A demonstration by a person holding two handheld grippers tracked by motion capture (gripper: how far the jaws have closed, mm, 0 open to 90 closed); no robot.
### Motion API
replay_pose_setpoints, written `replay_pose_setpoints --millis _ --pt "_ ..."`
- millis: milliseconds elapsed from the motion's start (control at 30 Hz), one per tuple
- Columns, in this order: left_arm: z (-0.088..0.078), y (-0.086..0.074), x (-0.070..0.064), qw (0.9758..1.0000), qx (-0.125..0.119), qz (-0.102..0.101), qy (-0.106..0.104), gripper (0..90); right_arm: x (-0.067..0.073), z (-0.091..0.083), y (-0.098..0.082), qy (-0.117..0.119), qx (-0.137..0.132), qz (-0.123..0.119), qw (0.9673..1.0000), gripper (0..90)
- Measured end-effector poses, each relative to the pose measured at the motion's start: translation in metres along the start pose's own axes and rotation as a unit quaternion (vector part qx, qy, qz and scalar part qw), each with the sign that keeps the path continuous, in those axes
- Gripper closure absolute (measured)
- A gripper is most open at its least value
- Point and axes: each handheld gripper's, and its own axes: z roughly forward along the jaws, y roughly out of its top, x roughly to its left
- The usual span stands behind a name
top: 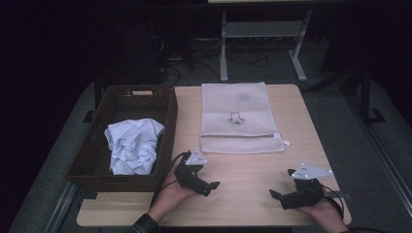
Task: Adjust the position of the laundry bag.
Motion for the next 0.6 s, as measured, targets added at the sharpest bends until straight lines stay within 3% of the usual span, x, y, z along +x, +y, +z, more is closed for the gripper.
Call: replay_pose_setpoints --millis 600 --pt "0.01 0.017 0.005 1.0 0.004 0.004 0.001 0.7 0.003 0.004 0.001 0.007 0.002 -0.012 0.9999 0.0"
